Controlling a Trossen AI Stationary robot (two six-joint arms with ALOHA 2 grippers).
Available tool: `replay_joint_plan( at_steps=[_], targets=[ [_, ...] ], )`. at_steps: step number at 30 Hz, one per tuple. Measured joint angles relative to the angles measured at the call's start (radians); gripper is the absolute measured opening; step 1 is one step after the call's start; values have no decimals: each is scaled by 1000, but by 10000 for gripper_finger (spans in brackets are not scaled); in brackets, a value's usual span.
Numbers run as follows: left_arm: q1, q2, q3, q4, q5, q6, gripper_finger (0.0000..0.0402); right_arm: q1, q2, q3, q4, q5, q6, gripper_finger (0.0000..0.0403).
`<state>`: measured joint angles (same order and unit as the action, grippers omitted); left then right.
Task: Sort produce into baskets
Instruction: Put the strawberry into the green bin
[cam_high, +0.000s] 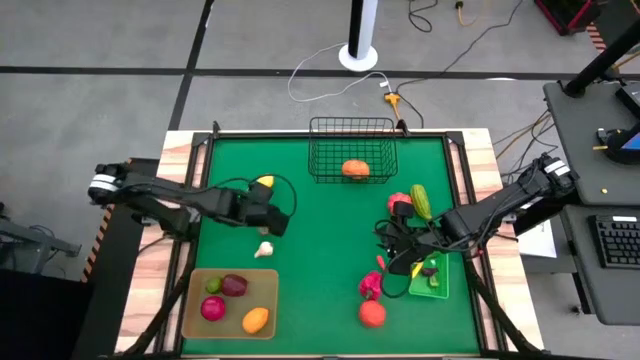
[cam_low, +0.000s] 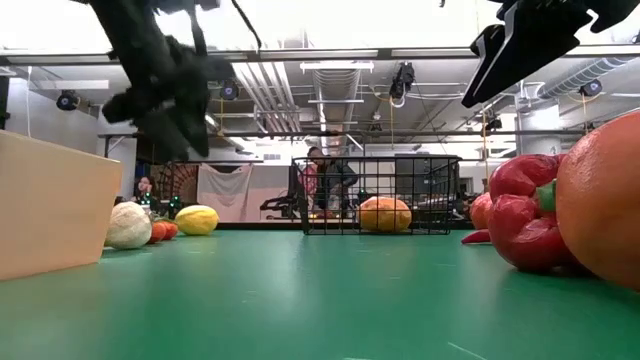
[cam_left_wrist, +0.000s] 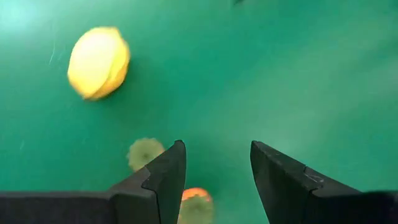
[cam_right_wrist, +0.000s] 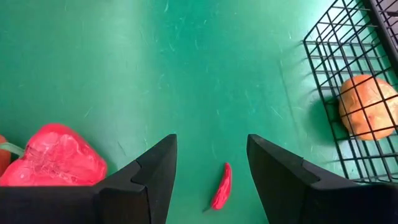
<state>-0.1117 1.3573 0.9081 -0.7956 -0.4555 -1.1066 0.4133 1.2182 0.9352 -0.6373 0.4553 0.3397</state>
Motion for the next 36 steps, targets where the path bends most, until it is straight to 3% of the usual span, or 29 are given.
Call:
replay_joint_plan(
  at_steps=[5,14,36],
  targets=[
    [72,90,-1,-44,76,-6,162,0,0,0,0,0,0,188],
    [144,175,-1,-92,100,-5,162,0,0,0,0,-1,0,190],
    [151,265,-2,-87,108,-2,162,-2,0,0,0,-1,0,192]
  ],
)
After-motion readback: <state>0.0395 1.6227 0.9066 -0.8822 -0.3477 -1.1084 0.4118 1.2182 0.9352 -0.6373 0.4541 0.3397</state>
